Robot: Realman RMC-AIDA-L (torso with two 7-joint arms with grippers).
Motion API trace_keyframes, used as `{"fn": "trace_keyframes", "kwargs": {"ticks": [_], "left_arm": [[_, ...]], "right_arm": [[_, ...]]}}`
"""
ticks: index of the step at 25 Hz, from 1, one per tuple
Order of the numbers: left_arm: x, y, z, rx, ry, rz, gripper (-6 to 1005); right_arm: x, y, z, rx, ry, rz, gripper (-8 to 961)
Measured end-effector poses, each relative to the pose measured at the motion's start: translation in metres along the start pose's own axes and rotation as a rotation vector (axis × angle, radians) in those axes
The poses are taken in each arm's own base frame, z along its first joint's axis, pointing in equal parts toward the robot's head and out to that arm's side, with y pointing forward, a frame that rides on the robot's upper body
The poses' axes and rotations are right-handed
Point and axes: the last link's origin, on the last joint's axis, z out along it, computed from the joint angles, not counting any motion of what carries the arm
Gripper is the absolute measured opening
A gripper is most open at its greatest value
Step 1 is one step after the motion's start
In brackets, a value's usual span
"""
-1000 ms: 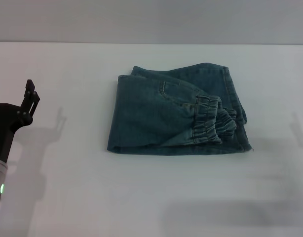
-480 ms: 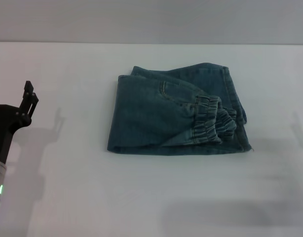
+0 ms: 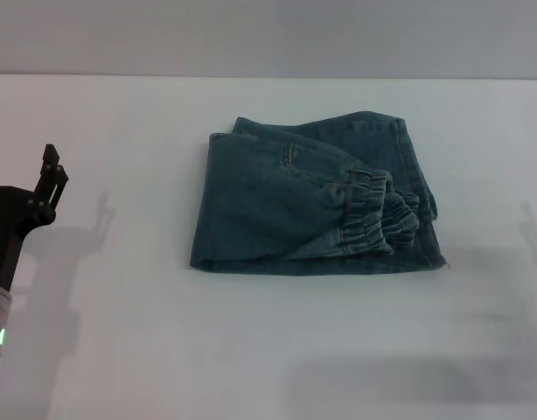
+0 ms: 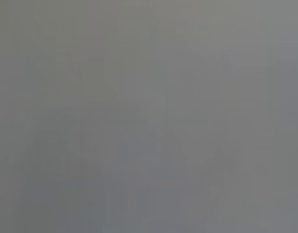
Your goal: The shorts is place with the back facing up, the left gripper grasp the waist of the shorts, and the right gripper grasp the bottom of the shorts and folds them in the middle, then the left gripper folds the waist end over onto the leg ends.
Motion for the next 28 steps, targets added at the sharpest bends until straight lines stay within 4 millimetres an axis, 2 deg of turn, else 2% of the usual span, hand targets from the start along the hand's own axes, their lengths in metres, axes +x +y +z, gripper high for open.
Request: {"fn": "trace_keyframes", "kwargs": {"ticks": [28], "left_arm": [[0.0011, 0.0007, 0.0026, -0.005, 0.006, -0.001, 800]], "right_arm": [[-0.0001, -0.0076, 0.0043, 0.025, -0.002, -0.014, 727]]}}
